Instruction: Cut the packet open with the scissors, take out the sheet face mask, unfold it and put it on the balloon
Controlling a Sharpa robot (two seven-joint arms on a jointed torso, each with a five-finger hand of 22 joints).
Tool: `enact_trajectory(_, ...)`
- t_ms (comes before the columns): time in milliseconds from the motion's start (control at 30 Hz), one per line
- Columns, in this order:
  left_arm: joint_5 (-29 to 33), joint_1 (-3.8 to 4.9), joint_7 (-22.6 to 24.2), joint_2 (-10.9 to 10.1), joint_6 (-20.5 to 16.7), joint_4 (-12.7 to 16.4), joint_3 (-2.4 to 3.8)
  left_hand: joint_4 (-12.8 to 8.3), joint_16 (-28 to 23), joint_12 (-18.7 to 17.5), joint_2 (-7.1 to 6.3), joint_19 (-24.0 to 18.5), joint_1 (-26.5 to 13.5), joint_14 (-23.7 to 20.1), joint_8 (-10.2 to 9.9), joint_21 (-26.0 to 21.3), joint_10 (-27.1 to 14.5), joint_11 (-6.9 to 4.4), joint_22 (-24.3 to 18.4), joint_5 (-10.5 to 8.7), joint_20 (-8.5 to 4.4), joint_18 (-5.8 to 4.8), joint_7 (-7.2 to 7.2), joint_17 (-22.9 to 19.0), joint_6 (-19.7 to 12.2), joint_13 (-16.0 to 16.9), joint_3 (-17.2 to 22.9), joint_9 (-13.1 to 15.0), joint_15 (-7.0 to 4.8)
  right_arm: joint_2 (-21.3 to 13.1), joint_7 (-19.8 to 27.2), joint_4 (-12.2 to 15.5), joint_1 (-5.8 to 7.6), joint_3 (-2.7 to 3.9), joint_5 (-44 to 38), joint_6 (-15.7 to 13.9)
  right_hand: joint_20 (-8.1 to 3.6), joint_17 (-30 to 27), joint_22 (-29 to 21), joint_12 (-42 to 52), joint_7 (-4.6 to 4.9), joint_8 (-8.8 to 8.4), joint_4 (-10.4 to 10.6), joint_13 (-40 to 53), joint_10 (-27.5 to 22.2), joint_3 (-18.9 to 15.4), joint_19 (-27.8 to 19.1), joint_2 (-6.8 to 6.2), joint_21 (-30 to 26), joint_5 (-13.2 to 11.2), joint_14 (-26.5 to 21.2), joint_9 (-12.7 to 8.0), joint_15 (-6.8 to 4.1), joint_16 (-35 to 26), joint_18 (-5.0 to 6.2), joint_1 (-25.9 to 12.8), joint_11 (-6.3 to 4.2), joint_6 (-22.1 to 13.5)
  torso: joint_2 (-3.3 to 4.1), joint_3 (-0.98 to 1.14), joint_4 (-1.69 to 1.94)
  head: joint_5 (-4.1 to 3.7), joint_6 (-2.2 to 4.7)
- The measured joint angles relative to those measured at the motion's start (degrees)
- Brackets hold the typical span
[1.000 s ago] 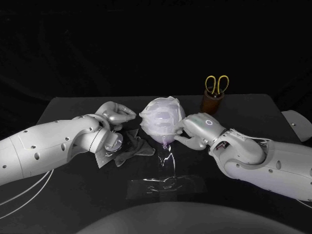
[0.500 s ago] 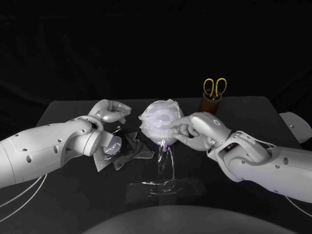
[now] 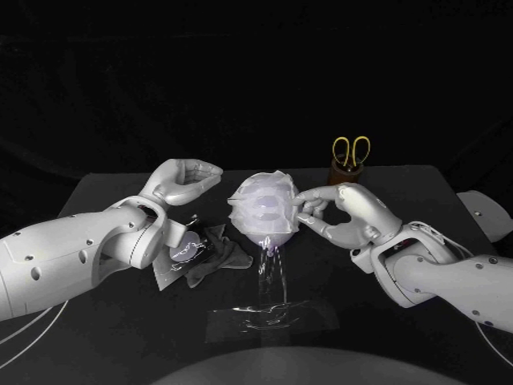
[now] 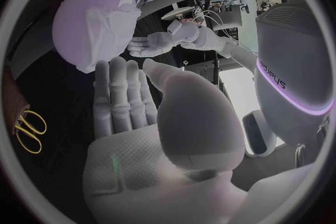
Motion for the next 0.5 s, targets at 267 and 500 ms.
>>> enact_trajectory(267, -7.6, -0.1, 5.84, 2.13, 0.84, -0.92, -0.03, 5.07, -20.77, -13.58, 1.5, -10.36, 2.21, -15.82, -5.09, -9.48, -12.66, -2.74, -10.79, 0.15, 0.34, 0.0, -0.95, -8.46, -7.78, -0.44, -21.97, -2.59, 0.37, 1.97, -1.95, -3.57, 3.12, 0.2, 1.06, 3.02, 3.98, -6.2, -10.47, -10.32, 2.83, -2.03, 1.94, -10.5, -5.27, -2.26, -9.41, -2.26, -4.1, 0.23, -10.23, -0.88, 5.12, -17.09, -0.02, -1.95, 3.87, -4.32, -0.24, -0.18, 0.12, -0.13, 1.21)
enact_trajectory(500, -17.33, -0.12, 6.71, 4.3, 1.08, -3.18, -0.15, 12.94, -27.27, -19.86, -0.23, -14.9, 9.95, -21.03, -9.32, -12.46, -21.39, -4.33, -15.38, 0.15, 0.39, -0.01, -2.03, -10.78, -15.08, -1.15, -43.52, -5.11, 0.12, 4.9, -6.44, -7.48, 4.58, 0.26, -3.92, 7.54, 6.64, -14.64, -25.13, -17.68, 1.09, -5.7, 2.94, -19.0, -14.86, -13.44, -22.69, -1.78, -4.14, 0.0, -22.54, -4.88, 7.63, -30.83, -1.37, -1.47, 5.69, -15.34, -0.3, -0.31, 0.19, 0.0, 2.02)
